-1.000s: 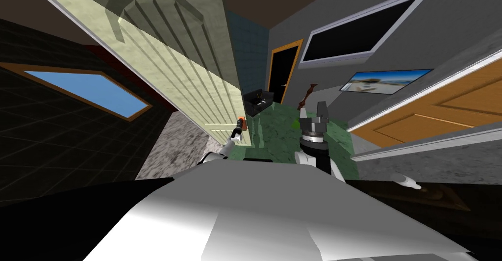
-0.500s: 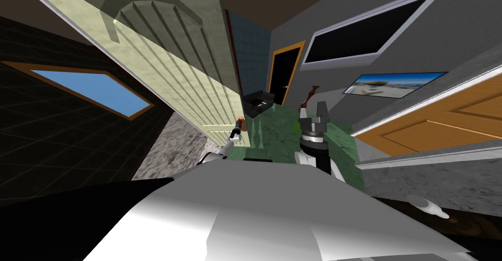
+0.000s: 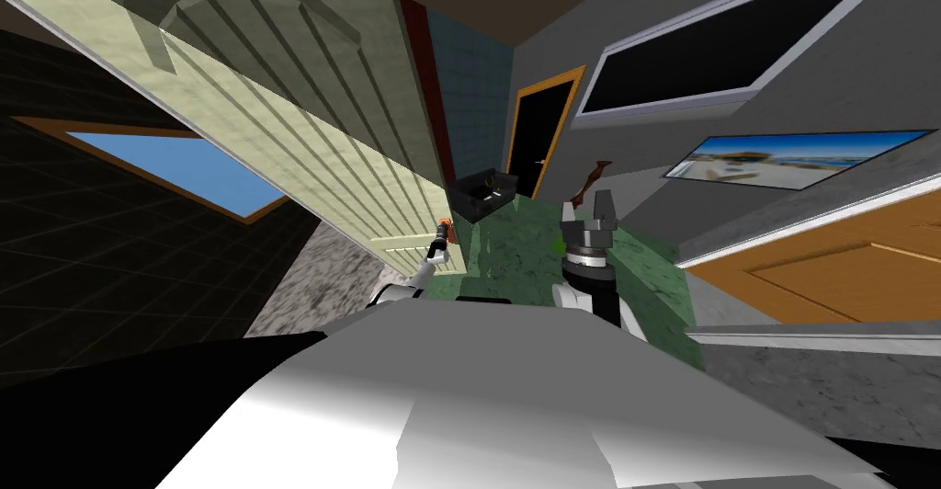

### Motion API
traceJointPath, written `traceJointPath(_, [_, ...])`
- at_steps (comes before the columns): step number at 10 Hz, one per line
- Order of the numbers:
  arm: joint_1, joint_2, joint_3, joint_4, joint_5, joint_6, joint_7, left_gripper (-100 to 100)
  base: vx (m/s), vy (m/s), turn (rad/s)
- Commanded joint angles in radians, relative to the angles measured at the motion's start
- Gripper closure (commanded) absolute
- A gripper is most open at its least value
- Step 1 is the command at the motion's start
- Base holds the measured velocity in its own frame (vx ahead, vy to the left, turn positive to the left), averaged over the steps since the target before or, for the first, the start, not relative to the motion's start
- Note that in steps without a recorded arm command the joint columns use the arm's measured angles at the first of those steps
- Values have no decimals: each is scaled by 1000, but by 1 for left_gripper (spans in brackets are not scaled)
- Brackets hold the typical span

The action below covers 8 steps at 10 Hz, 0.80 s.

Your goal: Push the door open

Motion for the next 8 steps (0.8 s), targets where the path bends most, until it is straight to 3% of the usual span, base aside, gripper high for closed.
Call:
traceJointPath(1, [5, 4, 23, -8, 4, 0, -9, 100, 192, -150, 79])
traceJointPath(4, [10, 6, 38, -7, 6, -1, -15, 100, 143, -77, 55])
traceJointPath(8, [11, 23, 80, 0, 18, -5, -27, 100, 170, -75, 51])
